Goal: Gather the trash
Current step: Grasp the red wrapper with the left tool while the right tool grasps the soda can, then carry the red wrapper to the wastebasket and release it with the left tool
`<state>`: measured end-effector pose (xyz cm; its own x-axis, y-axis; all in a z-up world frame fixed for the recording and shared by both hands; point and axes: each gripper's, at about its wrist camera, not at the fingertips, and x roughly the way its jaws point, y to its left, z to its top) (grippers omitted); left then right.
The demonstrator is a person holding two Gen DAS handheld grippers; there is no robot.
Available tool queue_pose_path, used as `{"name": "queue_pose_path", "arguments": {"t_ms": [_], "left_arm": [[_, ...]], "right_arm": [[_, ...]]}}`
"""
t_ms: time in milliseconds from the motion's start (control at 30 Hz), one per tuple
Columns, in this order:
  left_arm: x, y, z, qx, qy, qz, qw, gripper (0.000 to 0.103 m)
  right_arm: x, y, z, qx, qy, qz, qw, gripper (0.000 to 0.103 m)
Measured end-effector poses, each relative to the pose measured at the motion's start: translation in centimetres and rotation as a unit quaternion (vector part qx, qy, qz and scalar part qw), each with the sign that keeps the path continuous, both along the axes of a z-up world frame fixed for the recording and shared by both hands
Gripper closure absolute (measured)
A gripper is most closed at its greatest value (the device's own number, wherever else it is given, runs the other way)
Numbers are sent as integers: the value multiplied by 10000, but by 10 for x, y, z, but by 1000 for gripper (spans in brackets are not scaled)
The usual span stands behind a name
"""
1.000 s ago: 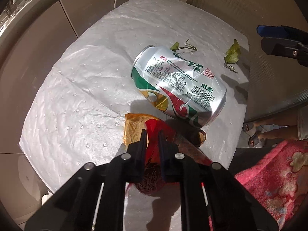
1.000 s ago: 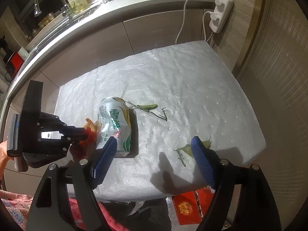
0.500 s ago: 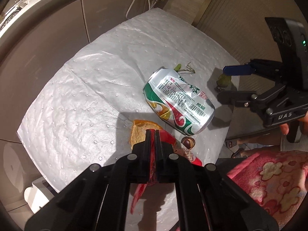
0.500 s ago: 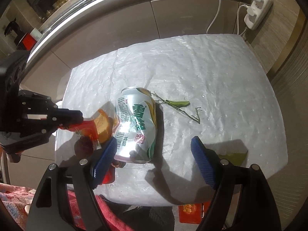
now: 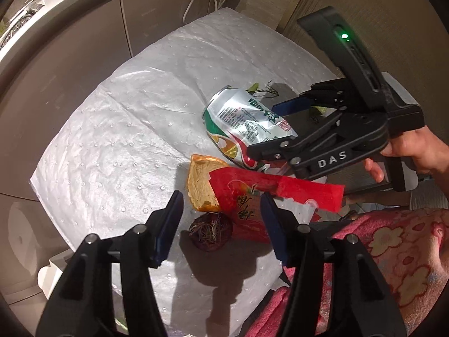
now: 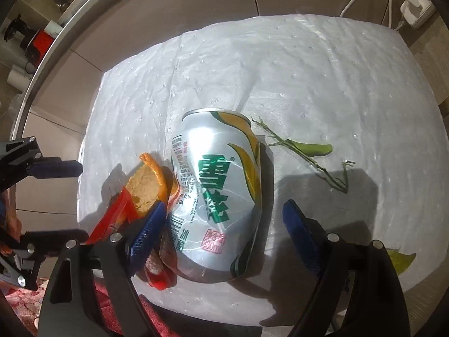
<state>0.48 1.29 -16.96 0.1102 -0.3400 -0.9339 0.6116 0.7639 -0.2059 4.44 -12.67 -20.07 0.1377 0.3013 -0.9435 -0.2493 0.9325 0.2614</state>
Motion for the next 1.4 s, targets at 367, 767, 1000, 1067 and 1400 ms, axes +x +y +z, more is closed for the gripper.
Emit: {"name": "queue_pose_path", "arguments": {"t_ms": [367,767,1000,1067,1400], "left_arm": [[-4,-6,-1,-197,244,224,9993,33],[-1,-39,-37,102,514,20,9986,31],[-6,-45,-52,320,684,-116,9971,79],[-8,-47,-53,307,681,-139,9971,84],[-12,-40,-38,151,526,-87,9985,97]], "right_arm": [[4,-12,4,401,-5,-230,9989,41],[-15,-99,46,604,-436,-1253,9893,41],[-28,-110,45,706,-464,-1507,9850,41],[-29,-110,46,720,-476,-1526,9845,41],[-38,-116,52,806,-595,-1554,9828,41]]}}
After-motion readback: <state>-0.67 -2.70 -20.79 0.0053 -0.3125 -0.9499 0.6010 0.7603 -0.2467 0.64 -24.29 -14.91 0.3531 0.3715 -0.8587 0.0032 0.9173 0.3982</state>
